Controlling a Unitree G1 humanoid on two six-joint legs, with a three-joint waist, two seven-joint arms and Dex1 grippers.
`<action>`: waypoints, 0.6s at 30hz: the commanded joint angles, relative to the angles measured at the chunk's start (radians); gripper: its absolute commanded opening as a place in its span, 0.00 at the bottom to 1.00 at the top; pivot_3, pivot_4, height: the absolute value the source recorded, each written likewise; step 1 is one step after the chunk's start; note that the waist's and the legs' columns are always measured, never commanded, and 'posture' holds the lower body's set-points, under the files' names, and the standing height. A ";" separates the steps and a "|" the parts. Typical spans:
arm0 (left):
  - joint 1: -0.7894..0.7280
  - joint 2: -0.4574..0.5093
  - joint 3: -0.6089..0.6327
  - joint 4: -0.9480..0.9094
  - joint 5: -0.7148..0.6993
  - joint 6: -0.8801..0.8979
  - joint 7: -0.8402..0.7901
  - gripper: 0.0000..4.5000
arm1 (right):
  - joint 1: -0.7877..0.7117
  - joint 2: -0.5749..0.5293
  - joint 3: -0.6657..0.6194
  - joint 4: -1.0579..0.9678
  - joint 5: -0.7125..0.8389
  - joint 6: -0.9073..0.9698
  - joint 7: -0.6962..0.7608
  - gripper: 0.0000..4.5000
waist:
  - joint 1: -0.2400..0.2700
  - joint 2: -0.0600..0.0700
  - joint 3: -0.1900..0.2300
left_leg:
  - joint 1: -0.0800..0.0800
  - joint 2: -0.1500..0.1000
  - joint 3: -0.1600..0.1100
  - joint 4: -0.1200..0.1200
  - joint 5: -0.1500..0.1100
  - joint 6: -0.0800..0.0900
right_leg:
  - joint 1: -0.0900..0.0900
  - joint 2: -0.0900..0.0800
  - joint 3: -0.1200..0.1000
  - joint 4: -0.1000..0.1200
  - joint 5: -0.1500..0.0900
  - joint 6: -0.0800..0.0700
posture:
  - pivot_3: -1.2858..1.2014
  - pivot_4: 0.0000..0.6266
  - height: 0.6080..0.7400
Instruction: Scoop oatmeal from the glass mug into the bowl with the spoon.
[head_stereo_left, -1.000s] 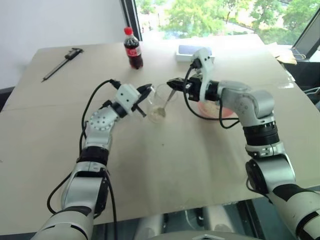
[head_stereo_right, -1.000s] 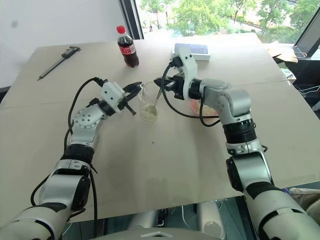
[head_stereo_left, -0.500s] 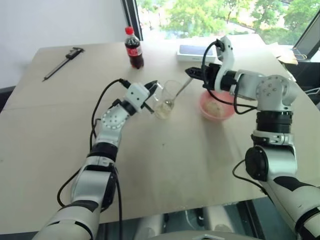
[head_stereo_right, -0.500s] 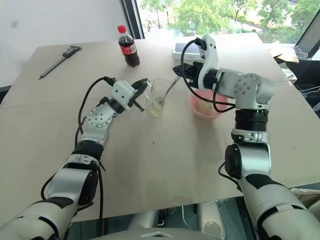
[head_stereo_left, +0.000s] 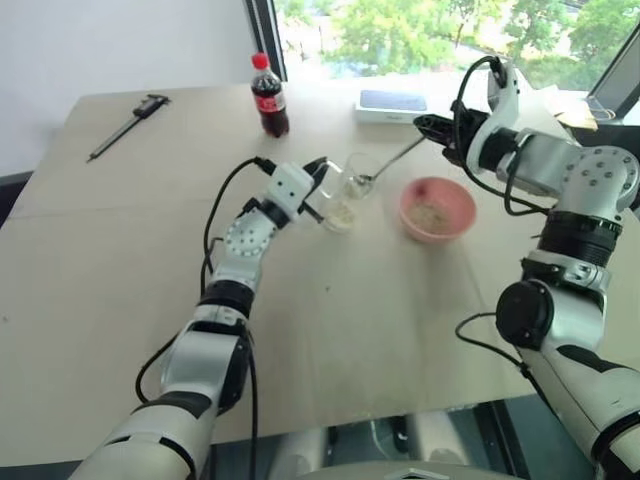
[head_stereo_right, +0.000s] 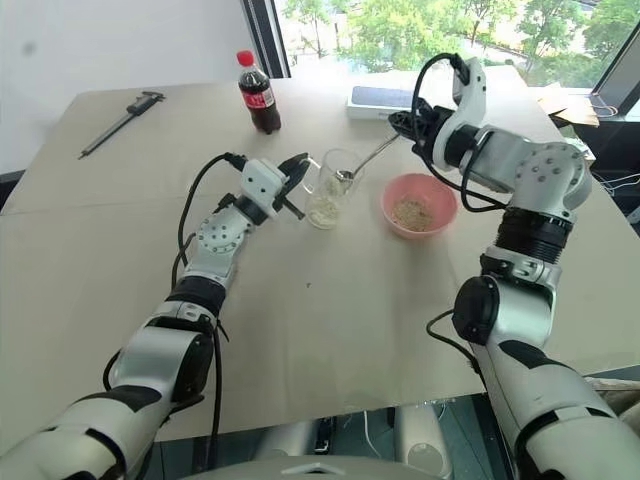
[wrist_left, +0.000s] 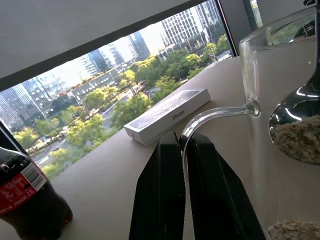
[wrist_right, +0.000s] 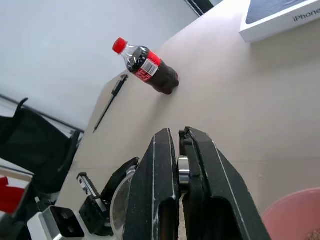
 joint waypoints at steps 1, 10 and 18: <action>-0.023 -0.006 -0.003 0.010 0.005 -0.037 0.024 0.01 | -0.027 0.000 -0.079 -0.018 0.039 0.037 -0.080 0.00 | 0.000 0.000 0.000 | 0.000 0.000 0.000 0.000 0.000 0.000 | 0.000 0.000 0.000 0.000 0.000 0.000 | 0.52 0.24 1.00; -0.020 -0.031 -0.002 0.033 0.010 -0.058 0.061 0.01 | -0.037 0.056 -0.272 0.001 0.136 0.099 -0.278 0.00 | 0.002 0.001 -0.001 | 0.000 0.000 0.000 0.000 0.000 0.000 | 0.000 0.000 0.000 0.001 0.000 0.000 | 0.52 0.24 1.00; -0.017 -0.049 0.002 0.036 0.002 -0.061 0.071 0.01 | -0.001 0.159 -0.412 -0.064 0.266 0.098 -0.478 0.00 | 0.000 0.001 -0.002 | -0.001 0.000 0.000 0.000 0.000 0.000 | 0.000 0.000 0.000 0.002 0.000 0.000 | 0.52 0.24 1.00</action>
